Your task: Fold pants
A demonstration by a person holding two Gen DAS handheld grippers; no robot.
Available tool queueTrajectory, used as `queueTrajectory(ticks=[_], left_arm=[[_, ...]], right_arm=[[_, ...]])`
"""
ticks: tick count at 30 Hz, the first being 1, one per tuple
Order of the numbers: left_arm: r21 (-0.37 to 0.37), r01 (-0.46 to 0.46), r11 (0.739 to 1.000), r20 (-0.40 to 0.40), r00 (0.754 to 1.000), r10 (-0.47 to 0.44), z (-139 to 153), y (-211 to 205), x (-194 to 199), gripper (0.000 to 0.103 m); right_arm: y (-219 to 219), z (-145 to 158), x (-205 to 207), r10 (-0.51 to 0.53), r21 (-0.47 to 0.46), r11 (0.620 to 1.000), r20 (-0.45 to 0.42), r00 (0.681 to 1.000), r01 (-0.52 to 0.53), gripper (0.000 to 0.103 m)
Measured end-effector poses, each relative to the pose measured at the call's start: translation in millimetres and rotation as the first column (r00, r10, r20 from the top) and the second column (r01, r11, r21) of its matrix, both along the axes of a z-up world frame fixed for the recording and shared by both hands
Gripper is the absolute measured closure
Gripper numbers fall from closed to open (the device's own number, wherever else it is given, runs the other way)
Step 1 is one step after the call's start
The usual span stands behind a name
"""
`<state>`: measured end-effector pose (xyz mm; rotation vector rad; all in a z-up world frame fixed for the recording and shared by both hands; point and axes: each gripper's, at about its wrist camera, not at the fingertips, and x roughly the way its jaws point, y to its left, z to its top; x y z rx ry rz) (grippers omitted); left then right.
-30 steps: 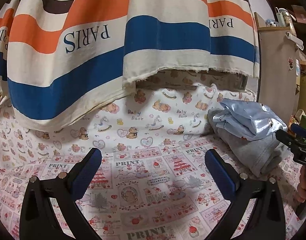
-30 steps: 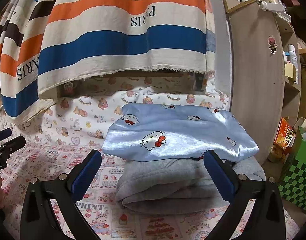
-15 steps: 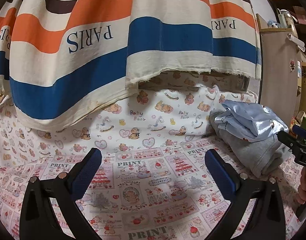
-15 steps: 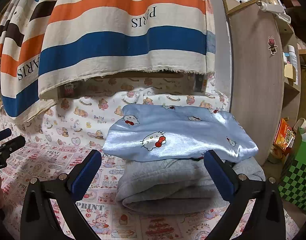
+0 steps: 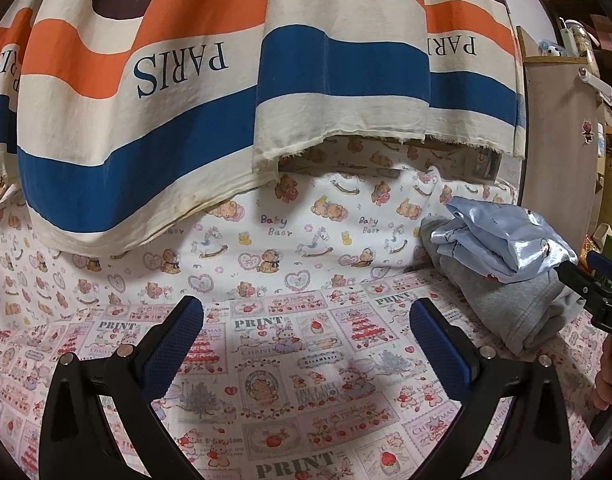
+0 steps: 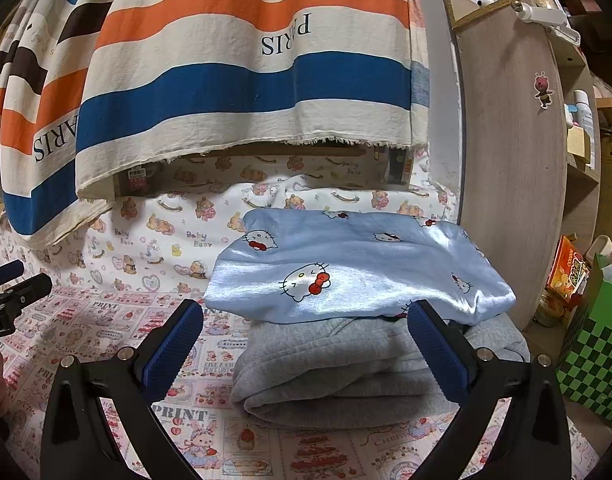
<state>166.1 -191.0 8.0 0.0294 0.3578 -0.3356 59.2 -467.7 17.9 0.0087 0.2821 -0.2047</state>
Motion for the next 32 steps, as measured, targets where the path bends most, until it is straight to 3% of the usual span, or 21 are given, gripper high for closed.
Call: queueTrajectory(ticks=[32], left_arm=[[0.008, 0.002, 1.0, 0.002, 1.0, -0.002, -1.5, -0.6, 0.0, 0.001]], right_arm=[[-0.7, 0.2, 0.0, 0.0, 0.001, 1.0, -0.002, 1.0, 0.0, 0.0]])
